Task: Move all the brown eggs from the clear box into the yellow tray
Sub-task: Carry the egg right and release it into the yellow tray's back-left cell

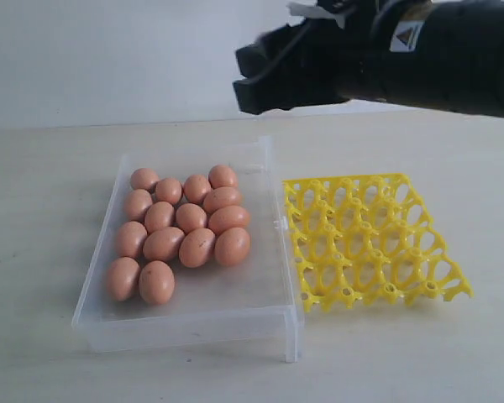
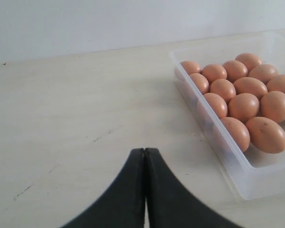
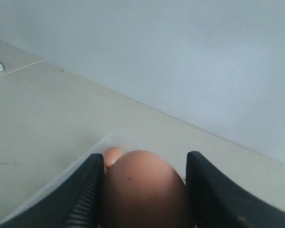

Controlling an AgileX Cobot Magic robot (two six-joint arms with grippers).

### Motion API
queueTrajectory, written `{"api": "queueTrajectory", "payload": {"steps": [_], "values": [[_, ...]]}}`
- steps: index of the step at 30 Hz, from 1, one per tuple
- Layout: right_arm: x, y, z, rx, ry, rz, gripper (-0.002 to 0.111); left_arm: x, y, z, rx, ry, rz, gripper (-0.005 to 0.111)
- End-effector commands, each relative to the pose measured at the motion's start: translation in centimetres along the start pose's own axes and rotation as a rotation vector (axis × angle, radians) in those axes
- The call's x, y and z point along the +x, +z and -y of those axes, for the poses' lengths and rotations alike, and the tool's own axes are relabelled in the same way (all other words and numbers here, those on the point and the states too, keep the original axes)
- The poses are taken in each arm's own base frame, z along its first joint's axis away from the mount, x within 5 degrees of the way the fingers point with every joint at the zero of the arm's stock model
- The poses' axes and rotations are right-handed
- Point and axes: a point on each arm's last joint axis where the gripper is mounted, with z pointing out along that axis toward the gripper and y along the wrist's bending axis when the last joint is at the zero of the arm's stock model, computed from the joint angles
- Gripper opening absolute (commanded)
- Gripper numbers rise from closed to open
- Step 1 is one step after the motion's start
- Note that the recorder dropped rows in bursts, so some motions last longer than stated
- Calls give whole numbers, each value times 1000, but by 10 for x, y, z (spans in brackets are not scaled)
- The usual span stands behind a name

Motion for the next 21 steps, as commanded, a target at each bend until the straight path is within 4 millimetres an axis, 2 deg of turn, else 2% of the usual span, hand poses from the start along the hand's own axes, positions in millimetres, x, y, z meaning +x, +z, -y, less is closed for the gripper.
{"api": "queueTrajectory", "payload": {"steps": [1,7,10,14,21], "values": [[20,15,39,129,136,9,0,-2,-1,0,3,0,19,0],[64,58,79,235,352,-123,0,-2,-1,0,3,0,19,0],[85,78,90,258,406,-214,0,-2,-1,0,3,0,19,0],[104,98,94,259,400,-268,0,-2,-1,0,3,0,19,0],[124,118,96,263,415,-300,0,-2,-1,0,3,0,19,0]]}}
